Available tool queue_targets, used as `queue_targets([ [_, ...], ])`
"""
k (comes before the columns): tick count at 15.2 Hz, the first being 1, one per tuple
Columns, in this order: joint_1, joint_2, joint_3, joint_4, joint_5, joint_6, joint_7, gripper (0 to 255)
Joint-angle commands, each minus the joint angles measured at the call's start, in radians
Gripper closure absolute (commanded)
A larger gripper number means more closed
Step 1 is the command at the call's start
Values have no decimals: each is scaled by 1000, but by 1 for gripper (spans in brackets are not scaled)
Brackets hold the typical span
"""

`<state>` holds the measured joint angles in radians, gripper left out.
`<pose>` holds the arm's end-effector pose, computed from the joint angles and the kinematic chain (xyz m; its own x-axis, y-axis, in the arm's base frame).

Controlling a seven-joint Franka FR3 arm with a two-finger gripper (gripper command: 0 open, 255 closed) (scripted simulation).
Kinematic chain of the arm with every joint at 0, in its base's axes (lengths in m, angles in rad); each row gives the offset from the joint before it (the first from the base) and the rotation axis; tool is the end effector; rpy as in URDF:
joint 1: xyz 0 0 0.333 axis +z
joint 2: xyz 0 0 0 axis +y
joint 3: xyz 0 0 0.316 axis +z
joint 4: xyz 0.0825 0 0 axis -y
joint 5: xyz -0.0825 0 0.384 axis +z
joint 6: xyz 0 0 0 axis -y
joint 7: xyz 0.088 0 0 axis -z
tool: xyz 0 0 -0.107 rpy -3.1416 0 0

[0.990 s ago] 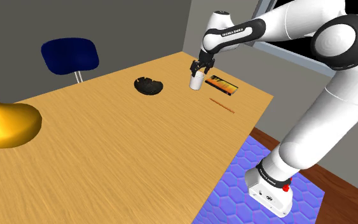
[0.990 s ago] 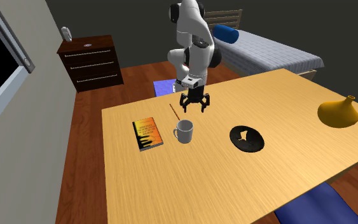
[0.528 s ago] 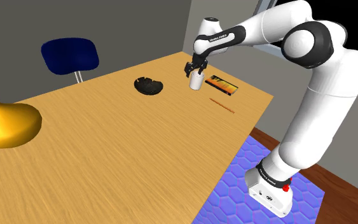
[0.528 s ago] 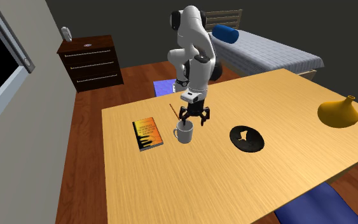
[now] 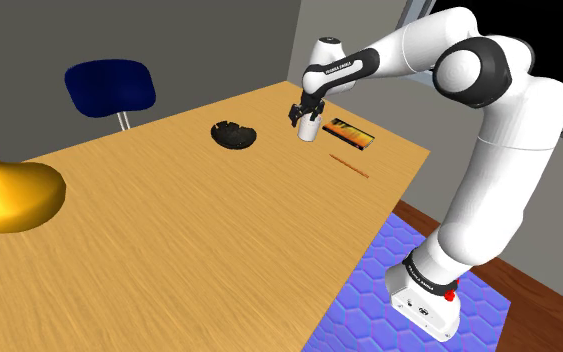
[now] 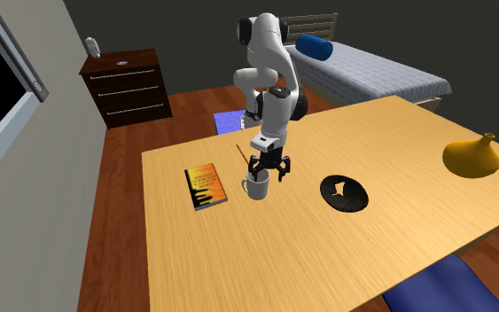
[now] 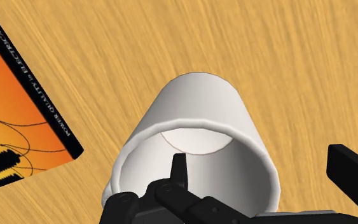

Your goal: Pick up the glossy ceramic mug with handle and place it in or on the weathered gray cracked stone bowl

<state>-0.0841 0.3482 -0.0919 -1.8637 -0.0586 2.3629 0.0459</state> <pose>0.6361 -0.1098 0.3467 0.9740 -0.1671 0.1528 -0.1795 -0.9812 0.0713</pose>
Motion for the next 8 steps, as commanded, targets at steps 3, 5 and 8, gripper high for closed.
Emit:
queue_targets([
  [3,0,1,0,0,0,1,0,0],
  [5,0,1,0,0,0,1,0,0],
  [8,0,1,0,0,0,1,0,255],
])
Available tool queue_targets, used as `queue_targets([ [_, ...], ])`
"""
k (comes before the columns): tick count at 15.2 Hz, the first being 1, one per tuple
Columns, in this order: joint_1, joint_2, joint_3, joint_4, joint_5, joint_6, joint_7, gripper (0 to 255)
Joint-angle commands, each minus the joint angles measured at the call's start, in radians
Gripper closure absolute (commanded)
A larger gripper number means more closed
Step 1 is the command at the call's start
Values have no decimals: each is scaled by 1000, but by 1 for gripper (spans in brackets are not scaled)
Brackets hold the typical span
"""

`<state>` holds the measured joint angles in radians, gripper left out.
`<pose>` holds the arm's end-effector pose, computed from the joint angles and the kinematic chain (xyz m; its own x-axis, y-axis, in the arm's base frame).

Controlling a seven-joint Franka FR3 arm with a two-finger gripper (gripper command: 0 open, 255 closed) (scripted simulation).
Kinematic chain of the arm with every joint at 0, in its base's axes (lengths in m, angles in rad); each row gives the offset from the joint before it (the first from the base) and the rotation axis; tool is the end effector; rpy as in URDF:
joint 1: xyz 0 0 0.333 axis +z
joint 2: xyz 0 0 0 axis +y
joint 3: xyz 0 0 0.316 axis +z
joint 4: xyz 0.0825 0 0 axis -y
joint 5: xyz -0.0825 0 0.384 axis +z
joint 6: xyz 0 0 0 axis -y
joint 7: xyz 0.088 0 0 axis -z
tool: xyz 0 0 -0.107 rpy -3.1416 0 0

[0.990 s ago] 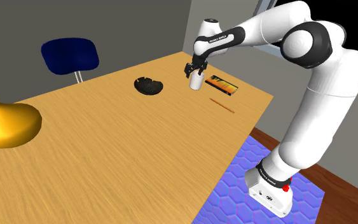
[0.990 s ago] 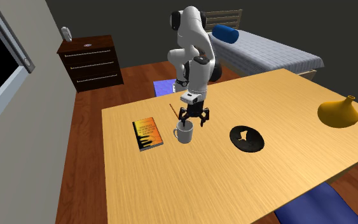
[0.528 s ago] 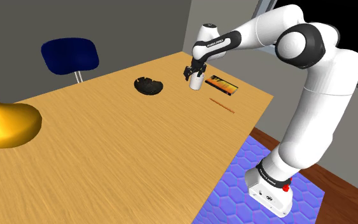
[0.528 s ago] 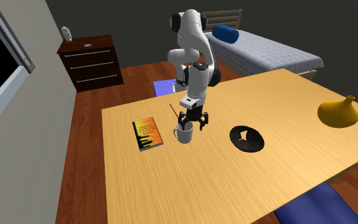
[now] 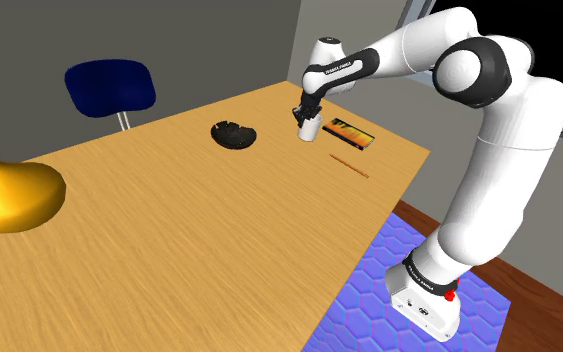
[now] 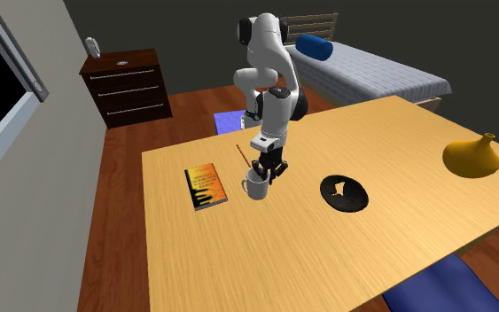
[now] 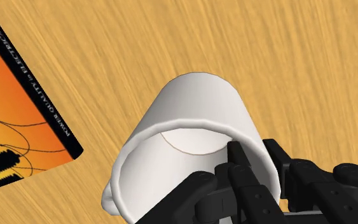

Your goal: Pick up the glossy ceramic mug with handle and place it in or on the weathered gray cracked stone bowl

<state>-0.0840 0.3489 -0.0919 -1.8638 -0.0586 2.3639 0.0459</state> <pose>0.6362 -0.1098 0.3463 0.9740 -0.1669 0.1530 -0.1793 -0.9812 0.0713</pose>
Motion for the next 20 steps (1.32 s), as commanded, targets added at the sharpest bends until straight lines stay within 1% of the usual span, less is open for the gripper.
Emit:
queue_targets([
  [1,0,0,0,0,0,0,0,255],
  [7,0,0,0,0,0,0,0,255],
  [20,2,-75,-1,76,0,-151,-8,255],
])
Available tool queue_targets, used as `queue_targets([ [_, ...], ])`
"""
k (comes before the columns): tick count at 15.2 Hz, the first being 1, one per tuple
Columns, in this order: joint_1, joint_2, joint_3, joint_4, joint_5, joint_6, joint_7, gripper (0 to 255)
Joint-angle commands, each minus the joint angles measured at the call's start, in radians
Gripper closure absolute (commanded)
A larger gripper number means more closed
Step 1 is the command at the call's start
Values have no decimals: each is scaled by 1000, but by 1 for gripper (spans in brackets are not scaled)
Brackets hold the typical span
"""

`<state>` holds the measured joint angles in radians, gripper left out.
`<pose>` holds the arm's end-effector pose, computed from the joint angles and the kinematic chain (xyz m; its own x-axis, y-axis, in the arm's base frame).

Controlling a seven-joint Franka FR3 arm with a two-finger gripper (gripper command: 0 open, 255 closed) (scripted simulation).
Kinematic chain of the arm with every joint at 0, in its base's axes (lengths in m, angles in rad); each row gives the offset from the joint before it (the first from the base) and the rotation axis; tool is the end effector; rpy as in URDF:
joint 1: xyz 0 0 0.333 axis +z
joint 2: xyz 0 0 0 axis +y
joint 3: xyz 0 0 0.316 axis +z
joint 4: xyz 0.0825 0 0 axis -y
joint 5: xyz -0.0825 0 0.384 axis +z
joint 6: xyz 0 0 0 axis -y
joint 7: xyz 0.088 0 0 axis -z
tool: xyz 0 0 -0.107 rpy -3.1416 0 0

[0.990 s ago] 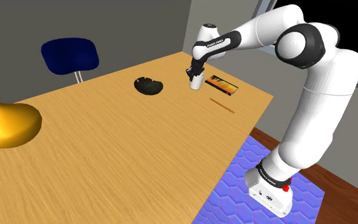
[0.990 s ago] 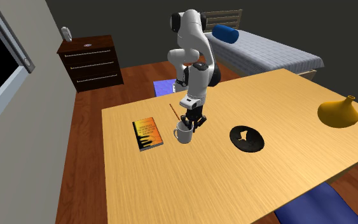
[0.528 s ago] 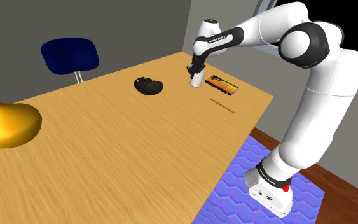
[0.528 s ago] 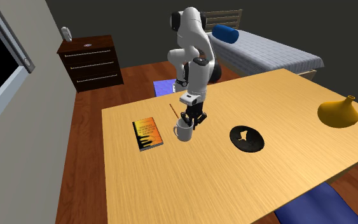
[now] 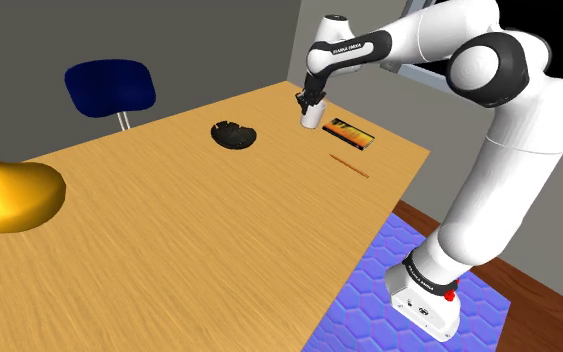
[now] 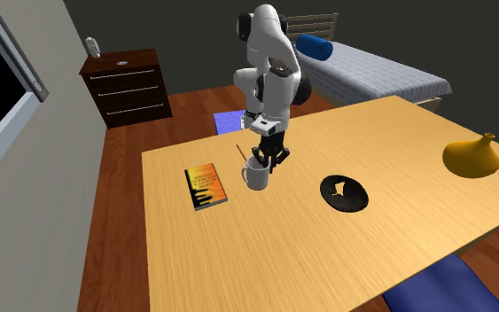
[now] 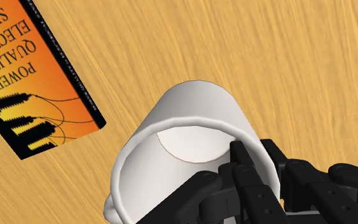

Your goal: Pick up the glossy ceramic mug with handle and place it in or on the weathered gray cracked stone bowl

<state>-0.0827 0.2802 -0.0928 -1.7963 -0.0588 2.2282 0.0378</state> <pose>0.6362 -0.1103 0.4084 0.9740 -0.1670 0.1532 -0.1794 -0.9812 0.0713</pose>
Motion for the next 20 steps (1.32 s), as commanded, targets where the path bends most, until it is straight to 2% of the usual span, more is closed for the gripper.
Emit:
queue_targets([
  [1,1,-10,0,16,0,-27,-1,255],
  [11,2,-43,0,95,1,-137,-7,255],
  [20,123,70,58,284,-36,-229,179,255],
])
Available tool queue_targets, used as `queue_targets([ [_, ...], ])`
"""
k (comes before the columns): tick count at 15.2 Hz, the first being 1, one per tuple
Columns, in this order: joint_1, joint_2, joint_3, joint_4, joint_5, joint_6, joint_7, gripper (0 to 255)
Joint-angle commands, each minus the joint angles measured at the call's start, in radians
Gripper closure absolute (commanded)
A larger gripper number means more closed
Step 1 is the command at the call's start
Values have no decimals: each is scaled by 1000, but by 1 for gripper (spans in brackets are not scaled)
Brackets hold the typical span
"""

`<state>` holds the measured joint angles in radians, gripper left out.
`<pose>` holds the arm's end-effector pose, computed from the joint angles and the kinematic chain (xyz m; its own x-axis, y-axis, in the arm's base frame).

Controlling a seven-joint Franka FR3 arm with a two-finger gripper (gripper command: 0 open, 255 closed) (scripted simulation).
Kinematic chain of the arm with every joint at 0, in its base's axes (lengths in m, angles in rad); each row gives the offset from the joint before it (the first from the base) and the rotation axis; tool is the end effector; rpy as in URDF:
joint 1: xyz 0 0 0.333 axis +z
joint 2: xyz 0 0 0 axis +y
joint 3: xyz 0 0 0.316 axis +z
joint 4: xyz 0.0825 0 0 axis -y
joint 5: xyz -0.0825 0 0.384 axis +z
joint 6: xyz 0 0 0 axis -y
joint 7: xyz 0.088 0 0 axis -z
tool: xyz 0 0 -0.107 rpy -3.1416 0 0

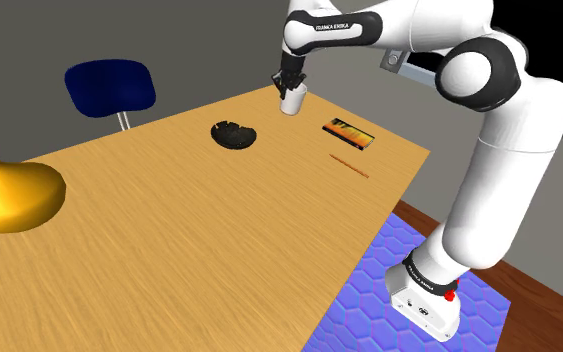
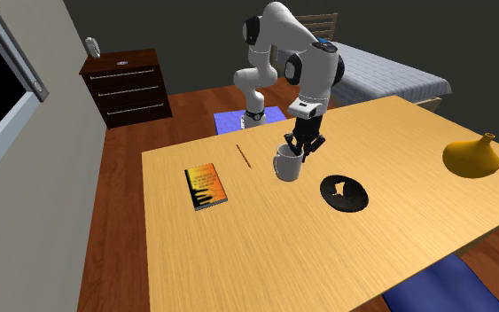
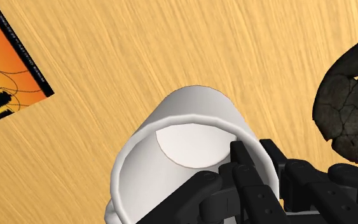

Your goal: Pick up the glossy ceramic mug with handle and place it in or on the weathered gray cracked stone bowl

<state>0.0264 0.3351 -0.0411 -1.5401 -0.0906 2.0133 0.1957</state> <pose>0.6747 -0.0118 0.4745 0.9743 -0.1657 0.1525 -0.1781 -0.9814 0.0715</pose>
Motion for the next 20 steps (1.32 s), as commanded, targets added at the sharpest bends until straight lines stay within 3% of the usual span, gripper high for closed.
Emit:
queue_targets([
  [1,27,32,11,57,-8,-27,39,255],
  [7,110,167,37,280,-28,-128,142,255],
  [11,167,300,48,506,-39,-228,199,255],
  [13,197,396,51,673,-44,-303,221,255],
  [14,228,589,49,1017,-46,-456,230,255],
  [16,226,519,49,865,-45,-374,239,255],
  [20,223,471,51,726,-48,-284,251,255],
])
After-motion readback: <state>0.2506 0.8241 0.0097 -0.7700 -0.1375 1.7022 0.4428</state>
